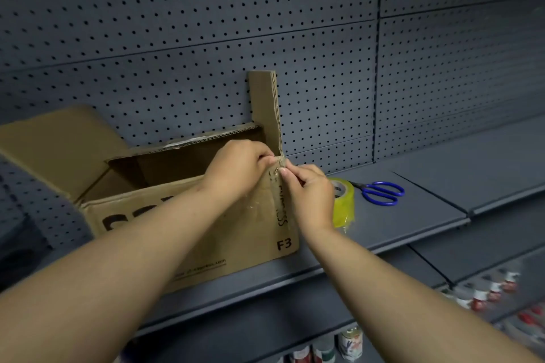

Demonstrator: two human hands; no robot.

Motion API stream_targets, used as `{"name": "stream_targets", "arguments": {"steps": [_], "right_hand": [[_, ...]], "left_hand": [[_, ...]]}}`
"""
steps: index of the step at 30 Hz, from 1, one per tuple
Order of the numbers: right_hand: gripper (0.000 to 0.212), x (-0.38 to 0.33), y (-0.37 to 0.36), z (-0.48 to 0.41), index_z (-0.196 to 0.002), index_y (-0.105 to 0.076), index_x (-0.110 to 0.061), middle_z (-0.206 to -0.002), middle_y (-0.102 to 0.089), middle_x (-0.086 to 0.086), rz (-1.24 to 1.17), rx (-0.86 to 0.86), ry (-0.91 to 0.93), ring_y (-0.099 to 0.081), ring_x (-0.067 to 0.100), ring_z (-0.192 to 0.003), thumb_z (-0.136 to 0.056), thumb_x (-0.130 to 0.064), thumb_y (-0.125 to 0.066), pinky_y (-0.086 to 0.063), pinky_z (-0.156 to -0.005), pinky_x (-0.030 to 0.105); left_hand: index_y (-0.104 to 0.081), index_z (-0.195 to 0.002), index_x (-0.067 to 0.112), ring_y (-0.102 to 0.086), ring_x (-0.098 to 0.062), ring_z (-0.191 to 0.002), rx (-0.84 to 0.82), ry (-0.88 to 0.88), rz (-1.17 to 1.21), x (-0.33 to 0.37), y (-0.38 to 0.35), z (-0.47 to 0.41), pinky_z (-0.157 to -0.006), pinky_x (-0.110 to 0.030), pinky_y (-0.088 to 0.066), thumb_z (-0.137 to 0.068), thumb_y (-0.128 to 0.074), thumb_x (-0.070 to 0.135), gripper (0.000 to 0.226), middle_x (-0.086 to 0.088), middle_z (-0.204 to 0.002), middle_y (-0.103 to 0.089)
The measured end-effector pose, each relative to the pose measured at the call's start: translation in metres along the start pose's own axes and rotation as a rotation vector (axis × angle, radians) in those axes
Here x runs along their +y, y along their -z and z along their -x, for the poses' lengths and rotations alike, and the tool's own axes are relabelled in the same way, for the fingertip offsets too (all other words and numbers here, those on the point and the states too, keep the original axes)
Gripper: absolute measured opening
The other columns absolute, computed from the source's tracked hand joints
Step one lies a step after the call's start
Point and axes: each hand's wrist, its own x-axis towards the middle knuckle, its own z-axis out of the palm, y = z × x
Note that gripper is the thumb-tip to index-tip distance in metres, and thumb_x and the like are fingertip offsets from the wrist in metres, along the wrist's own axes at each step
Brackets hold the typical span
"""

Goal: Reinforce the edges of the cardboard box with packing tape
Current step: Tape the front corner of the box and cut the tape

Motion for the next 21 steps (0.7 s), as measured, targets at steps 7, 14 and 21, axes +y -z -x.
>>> {"name": "stream_targets", "arguments": {"steps": [7, 14, 21], "right_hand": [[0.019, 0.0, -0.016, 0.007, -0.101, -0.071, -0.014, -0.085, -0.063, -0.005, -0.151, 0.145, -0.18, -0.059, -0.003, -0.078, -0.084, -0.016, -0.064, -0.038, -0.069, 0.003], [0.023, 0.012, -0.029, 0.028, -0.106, -0.069, -0.008, -0.089, -0.063, -0.009, -0.296, 0.223, -0.258, -0.055, -0.01, -0.081, -0.084, -0.008, -0.064, -0.037, -0.075, -0.003], [0.022, 0.025, -0.022, 0.031, -0.107, -0.069, -0.012, -0.09, -0.063, -0.011, -0.207, 0.147, -0.244, -0.057, -0.003, -0.086, -0.086, -0.014, -0.062, -0.037, -0.076, -0.002]], "left_hand": [[-0.067, -0.079, 0.02, -0.059, -0.016, -0.076, -0.034, -0.012, 0.036, 0.007, -0.002, -0.007, -0.066, -0.031, -0.047, -0.086, -0.053, 0.05, 0.034, 0.001, -0.078, -0.065], [-0.054, -0.065, 0.015, -0.058, -0.024, -0.073, 0.005, 0.042, -0.055, 0.012, -0.014, -0.014, -0.055, -0.028, -0.035, -0.081, -0.059, 0.051, 0.039, -0.003, -0.067, -0.056], [-0.043, -0.054, 0.02, -0.057, -0.024, -0.064, 0.034, 0.017, -0.057, 0.015, -0.017, -0.016, -0.054, -0.028, -0.04, -0.087, -0.055, 0.042, 0.042, 0.002, -0.056, -0.049]]}}
